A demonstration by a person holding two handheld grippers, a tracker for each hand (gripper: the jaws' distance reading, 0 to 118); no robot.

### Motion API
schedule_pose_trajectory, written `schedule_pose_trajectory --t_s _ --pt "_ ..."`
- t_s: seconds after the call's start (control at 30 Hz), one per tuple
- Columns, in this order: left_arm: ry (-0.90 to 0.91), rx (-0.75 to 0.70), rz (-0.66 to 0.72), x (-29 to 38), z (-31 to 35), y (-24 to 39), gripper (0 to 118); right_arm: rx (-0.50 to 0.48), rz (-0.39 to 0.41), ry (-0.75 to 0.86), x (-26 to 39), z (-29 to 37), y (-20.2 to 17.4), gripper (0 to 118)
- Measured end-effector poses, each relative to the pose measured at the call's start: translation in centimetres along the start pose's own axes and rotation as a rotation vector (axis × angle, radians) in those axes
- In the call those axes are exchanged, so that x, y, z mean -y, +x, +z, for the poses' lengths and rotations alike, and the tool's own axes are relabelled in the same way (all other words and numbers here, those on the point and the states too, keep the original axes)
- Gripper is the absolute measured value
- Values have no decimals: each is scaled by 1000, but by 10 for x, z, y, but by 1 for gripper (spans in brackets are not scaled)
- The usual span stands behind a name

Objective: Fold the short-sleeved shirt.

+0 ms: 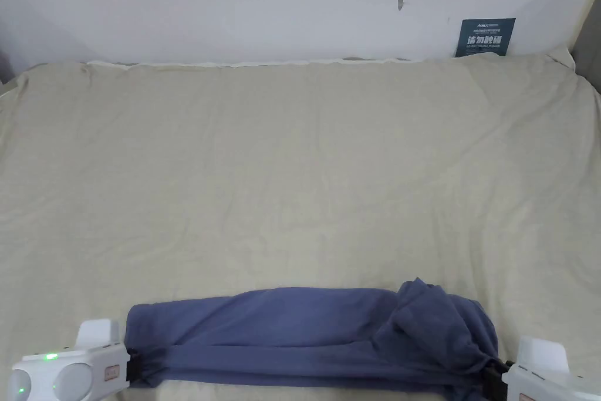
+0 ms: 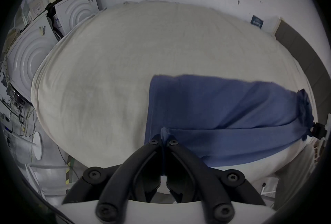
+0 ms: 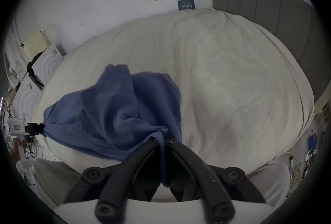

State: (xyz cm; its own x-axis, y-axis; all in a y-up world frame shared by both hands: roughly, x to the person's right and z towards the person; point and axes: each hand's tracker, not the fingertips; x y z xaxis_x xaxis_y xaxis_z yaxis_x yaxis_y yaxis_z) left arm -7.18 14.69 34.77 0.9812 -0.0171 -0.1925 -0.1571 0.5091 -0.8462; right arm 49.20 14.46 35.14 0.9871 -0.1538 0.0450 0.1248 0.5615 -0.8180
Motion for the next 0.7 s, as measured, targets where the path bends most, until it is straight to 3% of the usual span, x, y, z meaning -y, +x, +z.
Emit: schedule_pose_trajectory --t_s 0.07,0.1,0.13,0.2,0.23,0.27,0.3,0.53,0.7 --pt "36 -14 7 -1 5 3 8 8 2 11 8 -14 8 8" --pt "38 -20 15 -4 7 3 17 15 11 18 7 -13 8 10" --pt "45 -30 19 -7 7 2 45 23 22 30 5 -13 7 26" --pt "73 -27 24 -14 18 4 99 70 59 80 -12 19 -9 70" --pt "107 -4 29 -18 26 6 118 79 78 116 -18 28 -13 94" --pt "185 26 37 -24 41 10 118 83 91 168 -27 41 -18 106" --pt "275 46 39 -31 57 15 118 90 102 231 -36 52 -23 111" --pt "757 118 -53 -78 158 66 116 65 158 662 -92 153 -85 111" --pt "919 102 -33 -97 195 96 110 84 177 799 -109 180 -110 110"
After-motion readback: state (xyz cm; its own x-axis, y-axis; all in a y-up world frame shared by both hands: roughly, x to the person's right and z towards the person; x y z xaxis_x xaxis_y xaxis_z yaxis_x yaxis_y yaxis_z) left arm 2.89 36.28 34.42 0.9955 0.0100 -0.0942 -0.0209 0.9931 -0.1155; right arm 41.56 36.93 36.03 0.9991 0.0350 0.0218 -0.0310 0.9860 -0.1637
